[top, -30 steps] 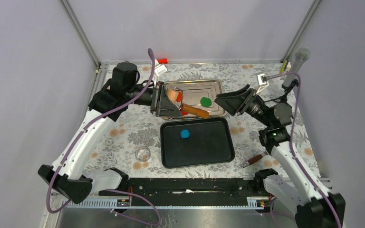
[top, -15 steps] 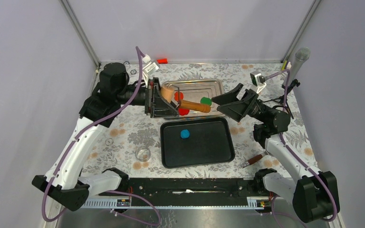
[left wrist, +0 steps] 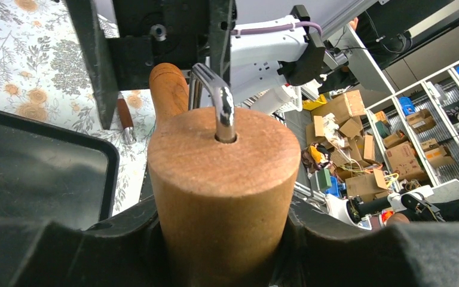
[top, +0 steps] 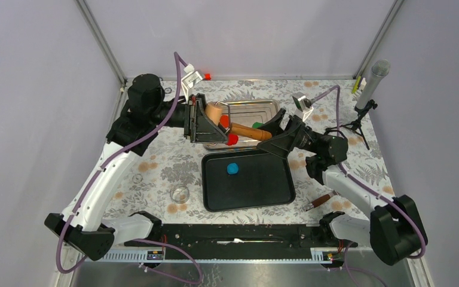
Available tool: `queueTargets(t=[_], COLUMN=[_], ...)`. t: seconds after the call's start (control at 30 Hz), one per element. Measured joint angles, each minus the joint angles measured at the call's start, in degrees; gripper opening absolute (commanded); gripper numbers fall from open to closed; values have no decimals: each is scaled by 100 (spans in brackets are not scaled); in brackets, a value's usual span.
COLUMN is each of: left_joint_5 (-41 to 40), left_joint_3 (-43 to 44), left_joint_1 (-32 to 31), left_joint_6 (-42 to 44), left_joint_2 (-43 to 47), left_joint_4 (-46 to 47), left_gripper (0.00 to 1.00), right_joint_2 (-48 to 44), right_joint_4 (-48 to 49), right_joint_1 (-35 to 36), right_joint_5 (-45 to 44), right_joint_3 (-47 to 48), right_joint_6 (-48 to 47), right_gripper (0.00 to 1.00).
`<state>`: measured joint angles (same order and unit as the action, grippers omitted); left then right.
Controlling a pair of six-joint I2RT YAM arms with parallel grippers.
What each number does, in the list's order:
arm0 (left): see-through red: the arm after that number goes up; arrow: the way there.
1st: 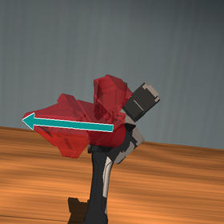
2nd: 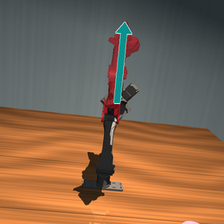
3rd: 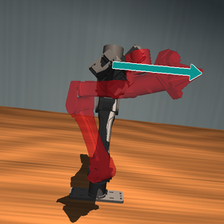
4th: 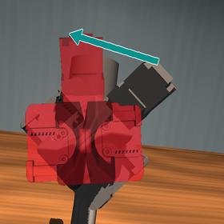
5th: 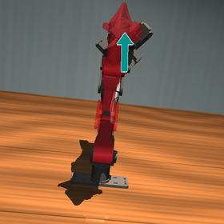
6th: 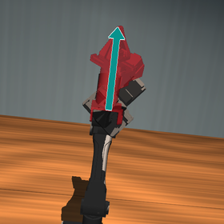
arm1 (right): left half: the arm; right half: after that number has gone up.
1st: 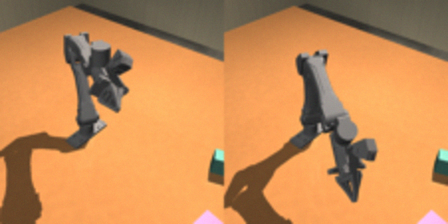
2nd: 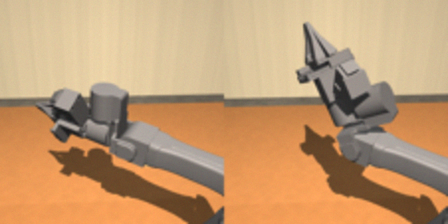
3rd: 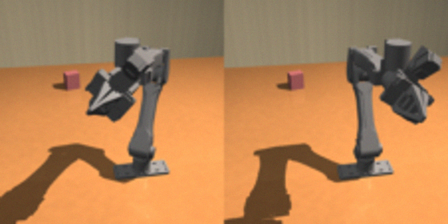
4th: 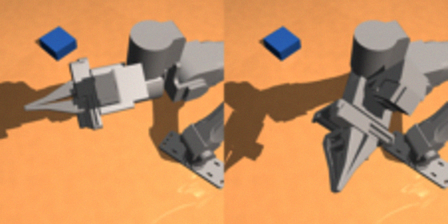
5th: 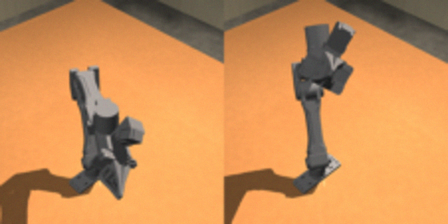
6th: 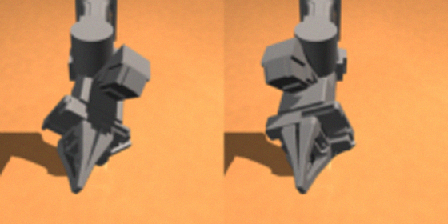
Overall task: Roll out the dumpling wrappers from the dough
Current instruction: Pick up the rolling pin from the center of the board.
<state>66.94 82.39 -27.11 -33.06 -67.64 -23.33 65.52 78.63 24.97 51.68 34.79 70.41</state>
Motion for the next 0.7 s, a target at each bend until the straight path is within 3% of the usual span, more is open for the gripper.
queueTargets(t=[0.3,0.5,0.7], left_joint_5=[151,153,164], left_joint_3=[-87,-94,-94], left_joint_1=[2,2,2], left_joint_6=[-205,-201,-199], left_joint_2=[-116,-221,-269], left_joint_4=[103,15,-15], left_gripper=[0,0,0], right_joint_2=[505,503,494], right_joint_4=[463,470,413], right_joint_1=[212,321,356], right_joint_5=[46,50,48], right_joint_3=[269,374,382], right_joint_6=[459,492,472], right_gripper=[83,62,52])
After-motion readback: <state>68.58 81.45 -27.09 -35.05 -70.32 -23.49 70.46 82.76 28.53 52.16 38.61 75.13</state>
